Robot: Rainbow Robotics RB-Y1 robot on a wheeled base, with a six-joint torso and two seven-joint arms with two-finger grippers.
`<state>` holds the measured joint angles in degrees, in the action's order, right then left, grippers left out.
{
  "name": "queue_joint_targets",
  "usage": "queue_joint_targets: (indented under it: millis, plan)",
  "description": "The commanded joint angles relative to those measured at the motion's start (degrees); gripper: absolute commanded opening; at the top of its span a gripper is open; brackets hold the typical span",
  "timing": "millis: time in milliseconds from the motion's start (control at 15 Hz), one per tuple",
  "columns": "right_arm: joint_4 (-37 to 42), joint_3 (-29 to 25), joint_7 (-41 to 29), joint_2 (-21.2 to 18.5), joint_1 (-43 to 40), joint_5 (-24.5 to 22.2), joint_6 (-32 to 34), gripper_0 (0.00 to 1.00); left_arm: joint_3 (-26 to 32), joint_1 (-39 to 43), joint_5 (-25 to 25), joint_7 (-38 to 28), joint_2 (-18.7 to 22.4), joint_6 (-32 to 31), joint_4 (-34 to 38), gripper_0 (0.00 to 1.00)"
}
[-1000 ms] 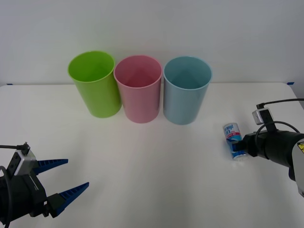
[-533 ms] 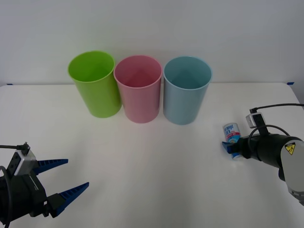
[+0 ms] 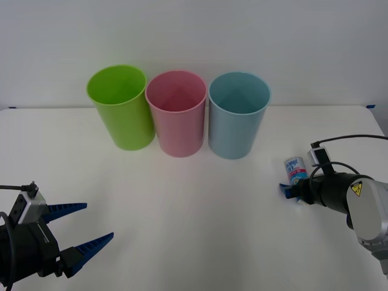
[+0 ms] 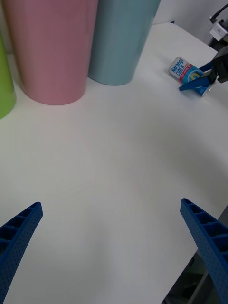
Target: Put cans in the blue bin and PET bottles in the pink bin and trash in the green bin.
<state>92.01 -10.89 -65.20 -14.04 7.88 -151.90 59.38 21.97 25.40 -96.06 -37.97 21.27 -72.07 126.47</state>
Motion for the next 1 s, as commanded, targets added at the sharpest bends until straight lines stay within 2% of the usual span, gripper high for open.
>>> queue_joint_targets:
  millis: [67, 333, 400, 467, 533, 1000]
  plan:
    - [-0.6, 0.3, -0.2, 0.1, 0.3, -0.4, 0.0, 1.00, 0.0, 0.0, 0.0, 0.0, 0.0, 0.0, 0.0, 0.99]
    - [-0.8, 0.6, -0.4, 0.1, 0.3, -1.3, 0.0, 0.98, 0.0, 0.0, 0.0, 0.0, 0.0, 0.0, 0.0, 0.99]
    - [-0.8, 0.6, -0.5, 0.1, 0.3, -1.6, 0.0, 0.49, 0.0, 0.0, 0.0, 0.0, 0.0, 0.0, 0.0, 1.00]
    - [-0.8, 0.6, -0.5, 0.1, 0.3, -1.9, 0.0, 0.09, 0.0, 0.0, 0.0, 0.0, 0.0, 0.0, 0.0, 0.99]
    - [-0.7, 0.7, -0.1, 0.1, 0.3, -2.3, 0.0, 0.00, 0.0, 0.0, 0.0, 0.0, 0.0, 0.0, 0.0, 1.00]
    - [-0.8, 1.2, 0.5, 0.1, 0.2, -2.9, 0.0, 0.00, 0.0, 0.0, 0.0, 0.0, 0.0, 0.0, 0.0, 0.99]
